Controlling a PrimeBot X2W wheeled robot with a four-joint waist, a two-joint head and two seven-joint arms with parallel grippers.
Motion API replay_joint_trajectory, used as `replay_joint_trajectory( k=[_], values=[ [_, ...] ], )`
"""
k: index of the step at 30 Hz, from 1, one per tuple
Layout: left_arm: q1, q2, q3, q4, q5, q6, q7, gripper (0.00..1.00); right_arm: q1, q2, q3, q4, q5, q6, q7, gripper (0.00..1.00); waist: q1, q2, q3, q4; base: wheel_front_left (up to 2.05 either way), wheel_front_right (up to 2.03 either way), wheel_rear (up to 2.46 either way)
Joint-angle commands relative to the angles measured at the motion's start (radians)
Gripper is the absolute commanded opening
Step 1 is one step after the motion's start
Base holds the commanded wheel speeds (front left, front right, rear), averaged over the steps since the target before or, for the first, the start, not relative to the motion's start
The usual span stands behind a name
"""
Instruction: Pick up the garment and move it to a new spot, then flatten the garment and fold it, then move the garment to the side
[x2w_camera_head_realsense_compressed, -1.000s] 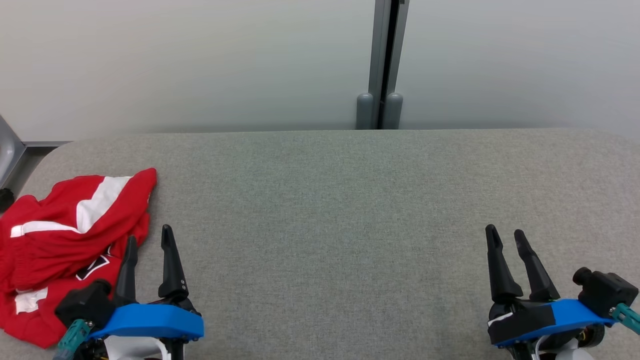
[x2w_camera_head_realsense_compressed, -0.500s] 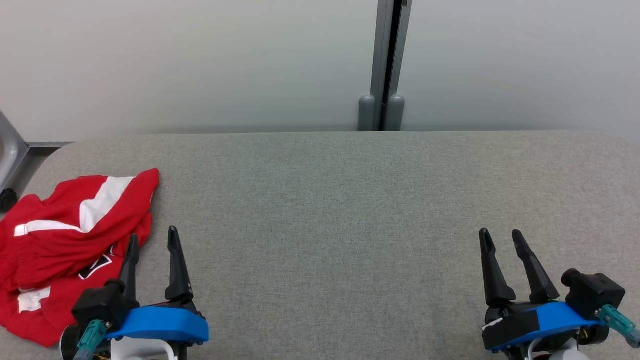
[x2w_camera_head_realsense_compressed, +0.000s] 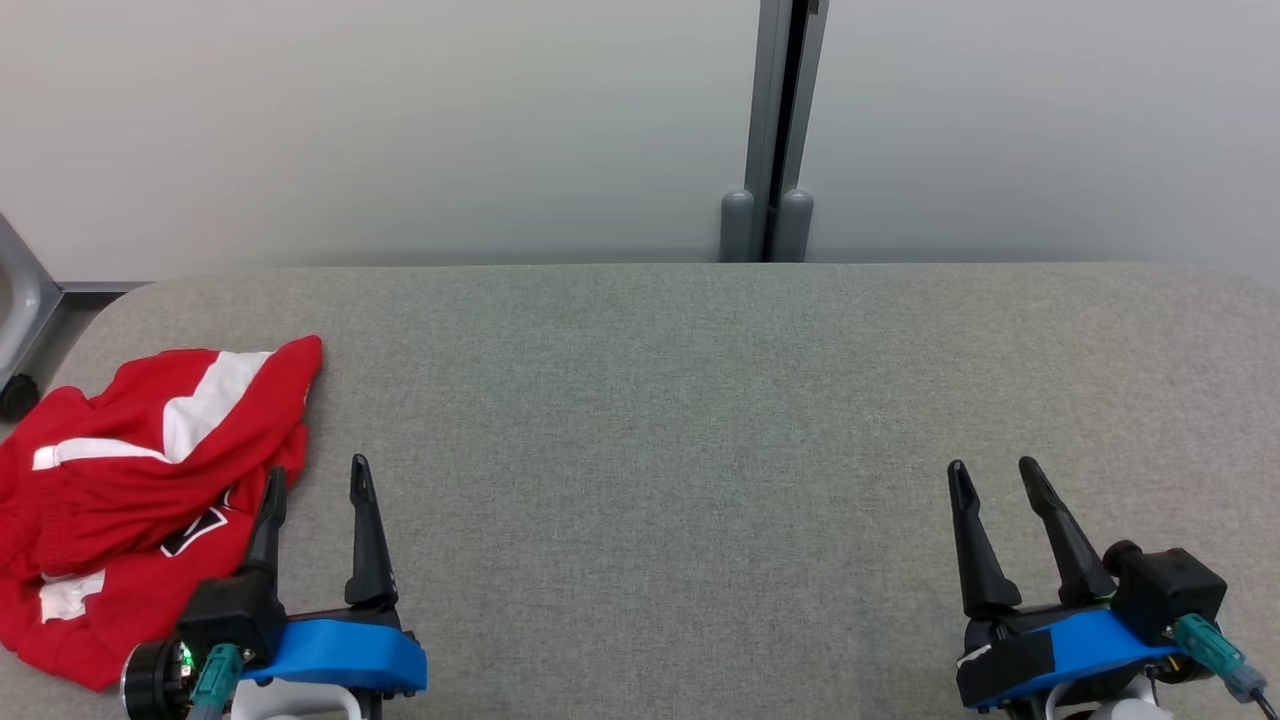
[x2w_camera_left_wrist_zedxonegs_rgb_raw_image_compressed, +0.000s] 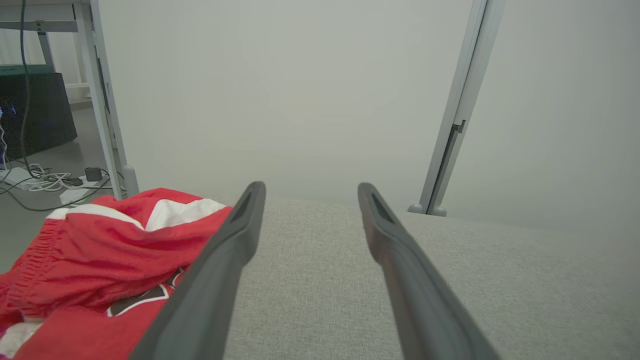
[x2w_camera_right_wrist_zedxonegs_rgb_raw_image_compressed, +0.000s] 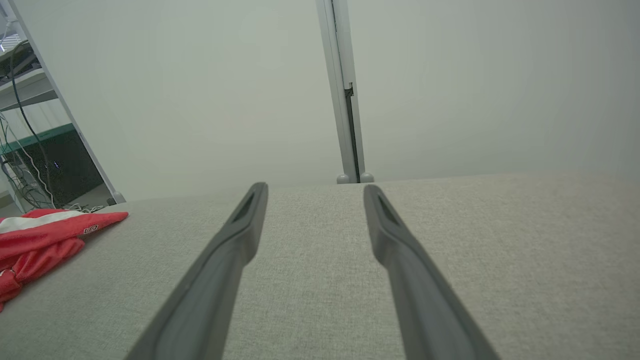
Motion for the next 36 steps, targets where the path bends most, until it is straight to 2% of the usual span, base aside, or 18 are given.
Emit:
replay_joint_trajectory(
  k=[1,18,26,36],
  values=[
    [0.000,0.004,-0.001,0.000,0.025,0.007,-0.010,1.00,-0.009,-0.007,0.000,0.002,-0.023,0.002,-0.009,1.00,0.0000,-0.0001,0.000,0.000,0.00,0.00,0.00],
    [-0.020,0.003,-0.010,0.057,0.115,0.014,-0.041,1.00,-0.021,-0.007,-0.002,0.048,-0.130,0.002,-0.040,1.00,0.0000,-0.0001,0.006,0.004,0.00,0.00,0.00],
    [-0.019,0.000,0.010,0.054,0.054,0.019,-0.040,1.00,-0.023,-0.007,-0.009,0.053,-0.087,0.002,-0.039,1.00,0.0000,-0.0001,0.009,0.006,0.00,0.00,0.00],
    [-0.015,-0.001,0.006,0.048,0.045,0.031,-0.040,1.00,-0.025,-0.007,-0.008,0.062,-0.083,0.002,-0.039,1.00,0.0000,-0.0001,0.015,0.003,0.00,0.00,0.00]
  ],
)
